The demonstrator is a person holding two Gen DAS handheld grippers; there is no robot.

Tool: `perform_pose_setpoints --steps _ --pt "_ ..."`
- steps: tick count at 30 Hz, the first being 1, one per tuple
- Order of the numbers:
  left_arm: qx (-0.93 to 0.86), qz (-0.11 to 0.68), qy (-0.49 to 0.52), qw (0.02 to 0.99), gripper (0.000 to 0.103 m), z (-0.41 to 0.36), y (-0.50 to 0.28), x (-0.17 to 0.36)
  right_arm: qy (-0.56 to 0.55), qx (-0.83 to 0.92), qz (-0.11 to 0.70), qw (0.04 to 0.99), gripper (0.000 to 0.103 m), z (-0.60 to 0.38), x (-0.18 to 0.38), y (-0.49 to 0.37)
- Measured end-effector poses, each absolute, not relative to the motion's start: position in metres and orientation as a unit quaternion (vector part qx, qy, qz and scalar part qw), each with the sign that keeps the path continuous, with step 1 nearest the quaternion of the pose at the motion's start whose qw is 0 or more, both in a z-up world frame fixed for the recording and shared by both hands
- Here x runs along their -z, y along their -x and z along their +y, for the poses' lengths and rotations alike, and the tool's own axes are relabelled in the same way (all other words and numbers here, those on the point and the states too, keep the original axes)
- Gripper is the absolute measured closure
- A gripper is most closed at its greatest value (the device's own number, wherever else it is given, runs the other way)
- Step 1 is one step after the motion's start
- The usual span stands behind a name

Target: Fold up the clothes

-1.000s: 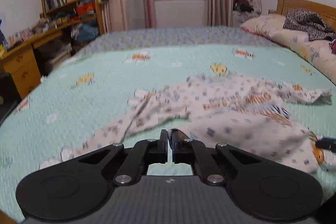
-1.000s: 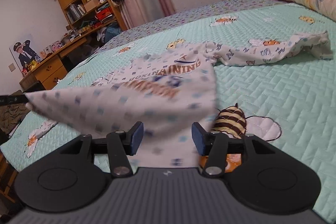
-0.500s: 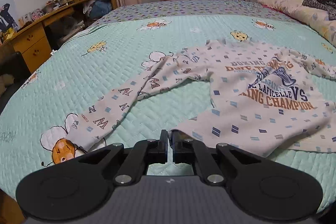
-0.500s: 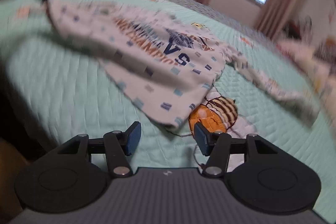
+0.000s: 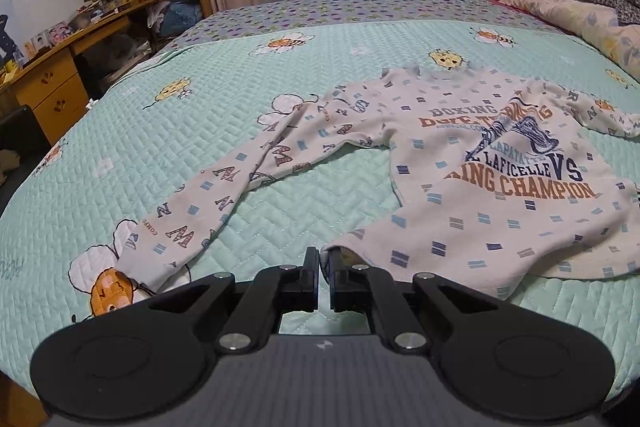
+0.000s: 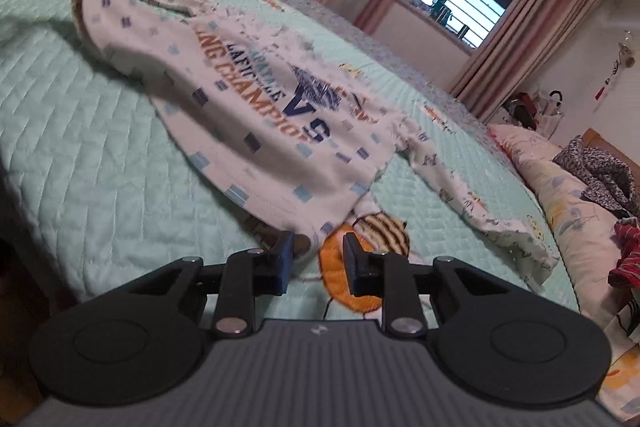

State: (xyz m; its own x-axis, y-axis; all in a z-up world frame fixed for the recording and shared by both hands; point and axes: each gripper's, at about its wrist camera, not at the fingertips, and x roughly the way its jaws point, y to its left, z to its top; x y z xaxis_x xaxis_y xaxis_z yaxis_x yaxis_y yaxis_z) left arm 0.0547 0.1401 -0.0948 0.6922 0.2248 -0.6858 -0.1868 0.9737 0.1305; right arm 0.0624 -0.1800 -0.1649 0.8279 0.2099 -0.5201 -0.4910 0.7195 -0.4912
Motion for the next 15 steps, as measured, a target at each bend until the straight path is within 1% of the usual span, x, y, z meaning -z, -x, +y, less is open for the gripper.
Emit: perform_pose_setpoints --steps 8,10,11,12,14,15 --pt "-0.115 0.379 -0.029 0.918 0.096 0.139 -0.058 0.097 0.347 -0.197 0.209 0.893 0.075 -0.168 0.179 -0.065" --pt "-0.112 0.382 -0.032 0.917 0.096 0.139 -0.062 0.099 0.33 -0.198 0.21 0.899 0.082 -0.171 0.177 -0.066" --pt "-0.111 0.383 -0.034 0.916 0.096 0.138 -0.065 0.101 0.321 -0.199 0.212 0.901 0.095 -0.173 0.175 -0.068" --pt "-0.113 0.385 -0.041 0.915 0.096 0.137 -0.07 0.102 0.313 -0.203 0.213 0.903 0.096 -0.174 0.173 -0.07" --pt "-0.12 0.385 -0.056 0.913 0.102 0.135 -0.079 0.103 0.286 -0.209 0.202 0.913 0.097 -0.179 0.158 -0.077" --pt "-0.126 0.377 -0.061 0.916 0.103 0.135 -0.083 0.098 0.264 -0.207 0.194 0.922 0.097 -0.183 0.145 -0.083"
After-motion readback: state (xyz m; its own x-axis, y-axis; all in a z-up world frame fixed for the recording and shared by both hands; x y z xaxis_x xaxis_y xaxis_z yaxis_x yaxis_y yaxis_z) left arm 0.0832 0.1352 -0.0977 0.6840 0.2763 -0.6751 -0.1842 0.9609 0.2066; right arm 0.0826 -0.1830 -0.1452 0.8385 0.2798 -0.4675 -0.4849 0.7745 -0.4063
